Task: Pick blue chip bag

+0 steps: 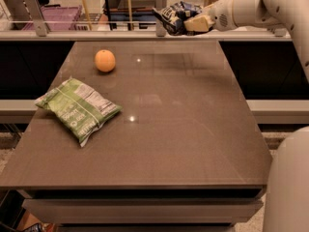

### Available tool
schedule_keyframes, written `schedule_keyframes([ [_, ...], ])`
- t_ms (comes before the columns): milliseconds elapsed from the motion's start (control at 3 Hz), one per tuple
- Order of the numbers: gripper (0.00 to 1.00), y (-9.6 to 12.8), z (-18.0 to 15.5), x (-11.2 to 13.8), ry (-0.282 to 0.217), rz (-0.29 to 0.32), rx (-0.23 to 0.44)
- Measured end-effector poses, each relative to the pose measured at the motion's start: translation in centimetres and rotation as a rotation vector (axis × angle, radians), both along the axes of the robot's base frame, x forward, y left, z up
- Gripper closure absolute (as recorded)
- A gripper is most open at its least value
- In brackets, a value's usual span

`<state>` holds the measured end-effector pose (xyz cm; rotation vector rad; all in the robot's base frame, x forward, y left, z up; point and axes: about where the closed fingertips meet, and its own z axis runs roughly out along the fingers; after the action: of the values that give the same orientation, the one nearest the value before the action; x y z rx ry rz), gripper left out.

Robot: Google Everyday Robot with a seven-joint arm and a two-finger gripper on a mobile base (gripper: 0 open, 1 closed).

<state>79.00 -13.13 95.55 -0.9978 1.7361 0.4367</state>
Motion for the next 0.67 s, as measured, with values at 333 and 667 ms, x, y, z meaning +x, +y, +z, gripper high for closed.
schedule_keyframes([
  [333,1.0,0.3,1.2,-1.0,-0.022,-0.007,-0.019],
  [667,1.0,0.8,2.7,-1.7,-0.054,-0.008,-0.035],
])
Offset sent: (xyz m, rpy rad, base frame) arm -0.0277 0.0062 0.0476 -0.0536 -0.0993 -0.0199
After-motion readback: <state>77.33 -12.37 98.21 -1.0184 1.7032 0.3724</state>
